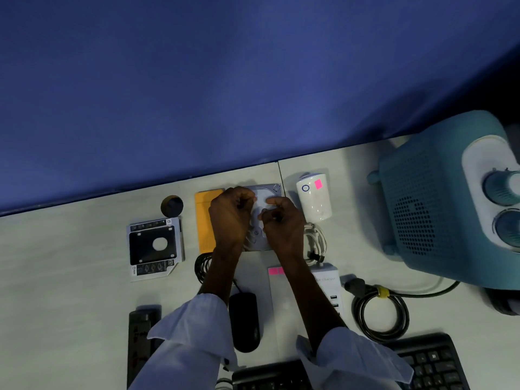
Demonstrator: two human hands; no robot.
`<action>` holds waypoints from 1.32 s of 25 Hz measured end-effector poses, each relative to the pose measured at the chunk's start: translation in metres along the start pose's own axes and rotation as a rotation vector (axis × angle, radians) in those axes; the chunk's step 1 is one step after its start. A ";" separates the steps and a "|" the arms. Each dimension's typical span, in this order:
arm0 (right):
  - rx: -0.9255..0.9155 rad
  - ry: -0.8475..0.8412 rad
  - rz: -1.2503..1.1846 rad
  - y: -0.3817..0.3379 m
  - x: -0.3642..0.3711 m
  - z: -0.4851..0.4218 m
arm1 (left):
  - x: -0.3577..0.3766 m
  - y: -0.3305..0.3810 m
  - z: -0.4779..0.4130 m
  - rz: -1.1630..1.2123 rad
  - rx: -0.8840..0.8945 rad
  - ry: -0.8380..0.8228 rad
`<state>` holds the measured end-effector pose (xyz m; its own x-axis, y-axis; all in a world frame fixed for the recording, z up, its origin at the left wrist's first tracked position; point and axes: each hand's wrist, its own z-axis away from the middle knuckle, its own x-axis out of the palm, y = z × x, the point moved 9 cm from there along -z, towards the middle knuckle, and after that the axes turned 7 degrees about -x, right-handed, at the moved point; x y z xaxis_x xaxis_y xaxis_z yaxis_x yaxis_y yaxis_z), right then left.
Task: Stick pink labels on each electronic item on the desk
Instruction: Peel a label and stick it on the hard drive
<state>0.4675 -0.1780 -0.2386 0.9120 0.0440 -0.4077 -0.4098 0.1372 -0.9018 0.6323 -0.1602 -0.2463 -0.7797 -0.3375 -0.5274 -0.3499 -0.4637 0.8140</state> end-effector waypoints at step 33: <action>0.135 0.239 -0.154 0.040 -0.068 0.127 | 0.007 -0.006 0.163 -0.300 0.176 -0.037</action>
<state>0.3911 -0.0503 -0.2286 0.9270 -0.2194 -0.3041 -0.2465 0.2548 -0.9351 0.5443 -0.0262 -0.2148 -0.6461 -0.1760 -0.7427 -0.6479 -0.3878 0.6556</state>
